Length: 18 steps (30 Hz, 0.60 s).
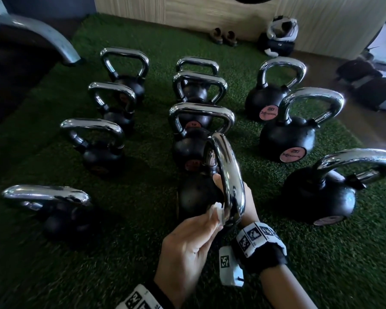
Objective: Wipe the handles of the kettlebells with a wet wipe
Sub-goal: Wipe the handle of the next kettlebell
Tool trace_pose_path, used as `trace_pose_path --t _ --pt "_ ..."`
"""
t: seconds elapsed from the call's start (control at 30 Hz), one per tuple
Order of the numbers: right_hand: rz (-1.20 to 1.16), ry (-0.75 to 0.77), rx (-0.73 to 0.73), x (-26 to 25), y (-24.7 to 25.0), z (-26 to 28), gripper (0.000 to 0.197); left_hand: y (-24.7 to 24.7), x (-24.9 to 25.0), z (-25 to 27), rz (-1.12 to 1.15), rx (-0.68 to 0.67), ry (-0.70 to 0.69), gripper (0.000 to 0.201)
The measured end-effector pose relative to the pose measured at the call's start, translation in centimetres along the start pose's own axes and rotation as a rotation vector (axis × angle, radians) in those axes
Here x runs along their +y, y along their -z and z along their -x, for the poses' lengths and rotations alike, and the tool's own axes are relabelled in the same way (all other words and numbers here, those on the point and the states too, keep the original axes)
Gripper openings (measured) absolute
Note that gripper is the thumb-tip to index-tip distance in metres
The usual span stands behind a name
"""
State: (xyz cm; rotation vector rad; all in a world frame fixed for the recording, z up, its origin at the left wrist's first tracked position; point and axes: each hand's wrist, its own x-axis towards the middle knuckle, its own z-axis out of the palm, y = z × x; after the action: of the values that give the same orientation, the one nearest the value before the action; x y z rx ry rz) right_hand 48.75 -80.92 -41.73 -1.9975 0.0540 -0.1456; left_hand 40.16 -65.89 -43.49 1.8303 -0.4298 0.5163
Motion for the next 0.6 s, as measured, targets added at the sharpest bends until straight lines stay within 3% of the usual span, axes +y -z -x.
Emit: trace_pose_path --t 0.1,0.17,0.23,0.33,0.43,0.53,0.6 --pt "-0.027 -0.105 -0.096 0.2 0.3 -0.6 0.031 1.3 0.0 -0.9 0.119 -0.015 0.110 0.040" --pt "-0.123 -0.112 -0.059 0.1 1.1 -0.6 0.021 2.3 0.9 -2.1 0.223 -0.024 0.278 0.038" --pt "-0.209 -0.049 0.100 -1.4 2.6 0.5 0.025 3.5 2.0 -3.4 0.425 -0.026 0.522 0.044" --pt "-0.040 0.243 0.280 -5.8 4.5 3.3 0.019 4.7 2.6 -5.3 0.660 0.096 0.751 0.041" --pt "0.130 0.439 0.181 -9.8 4.5 5.2 0.022 5.4 3.4 -6.4 0.859 0.161 0.816 0.031" --pt "0.254 0.534 0.138 -11.2 3.8 6.0 0.037 5.8 4.4 -6.9 0.923 0.136 0.795 0.026" --pt "0.207 0.549 0.104 -11.8 3.5 6.2 0.041 5.8 5.4 -7.1 0.928 0.107 0.775 0.030"
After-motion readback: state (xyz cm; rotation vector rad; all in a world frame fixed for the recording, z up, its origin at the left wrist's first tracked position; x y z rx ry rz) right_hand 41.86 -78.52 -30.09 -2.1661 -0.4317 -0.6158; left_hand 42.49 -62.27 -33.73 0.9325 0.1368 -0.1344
